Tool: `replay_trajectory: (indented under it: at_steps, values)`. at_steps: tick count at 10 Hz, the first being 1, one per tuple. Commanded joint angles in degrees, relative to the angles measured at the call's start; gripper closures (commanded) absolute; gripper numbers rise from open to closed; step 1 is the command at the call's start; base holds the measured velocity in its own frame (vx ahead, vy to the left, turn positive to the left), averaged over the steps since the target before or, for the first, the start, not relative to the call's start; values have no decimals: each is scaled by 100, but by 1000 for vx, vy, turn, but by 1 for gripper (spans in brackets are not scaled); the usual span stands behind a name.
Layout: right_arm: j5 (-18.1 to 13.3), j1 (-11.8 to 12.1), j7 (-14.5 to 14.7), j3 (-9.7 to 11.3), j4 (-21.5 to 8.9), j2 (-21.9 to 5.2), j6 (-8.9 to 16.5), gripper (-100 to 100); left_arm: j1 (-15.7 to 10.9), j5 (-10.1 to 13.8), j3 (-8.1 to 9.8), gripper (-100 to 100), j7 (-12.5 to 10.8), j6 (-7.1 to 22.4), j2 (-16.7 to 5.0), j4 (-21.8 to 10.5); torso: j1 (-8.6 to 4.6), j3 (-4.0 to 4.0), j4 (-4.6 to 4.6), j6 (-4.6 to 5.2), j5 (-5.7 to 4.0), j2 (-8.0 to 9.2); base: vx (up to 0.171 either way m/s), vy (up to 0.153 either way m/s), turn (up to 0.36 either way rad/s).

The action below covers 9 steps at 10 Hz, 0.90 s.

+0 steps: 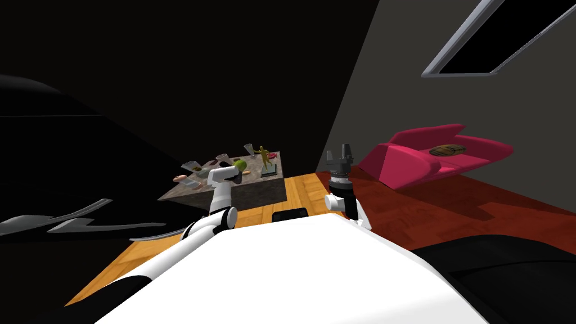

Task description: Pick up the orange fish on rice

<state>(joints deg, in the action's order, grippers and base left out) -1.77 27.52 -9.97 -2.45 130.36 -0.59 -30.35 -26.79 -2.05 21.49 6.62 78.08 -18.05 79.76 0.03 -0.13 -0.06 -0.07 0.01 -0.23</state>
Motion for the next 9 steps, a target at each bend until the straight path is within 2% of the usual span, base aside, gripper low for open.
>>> replay_trajectory:
  at_steps: [1, 2, 3, 6, 9]
  values:
    - [0, 0, 0, 0, 0, 0, 0, 0, -143, -25, 45, -100, 51, 286, -29, -198, 0, 0, 0, 0, 0, 0, 68, 8, -45]
    - [0, 0, 0, 0, 0, 0, 0, 0, -143, -25, 45, -100, 51, 327, -29, -198, 2, -1, 0, 1, 0, -3, 56, 9, -37]
    - [0, 0, 0, 0, 0, 0, 0, 0, -235, -58, 72, -100, 85, 545, -37, -336, 3, 1, 0, 0, 1, 1, 68, 32, -52]
    - [0, 1, 0, 0, 0, 0, 0, 0, -375, -122, 114, -100, 143, 913, -47, -574, 12, -10, -4, -1, 3, -16, 107, 38, -49]
    - [0, 1, 0, -1, 0, -1, 0, 0, -493, -200, 146, -100, 208, 1264, -37, -820, 19, -17, -6, 0, 4, -30, 146, 49, -57]
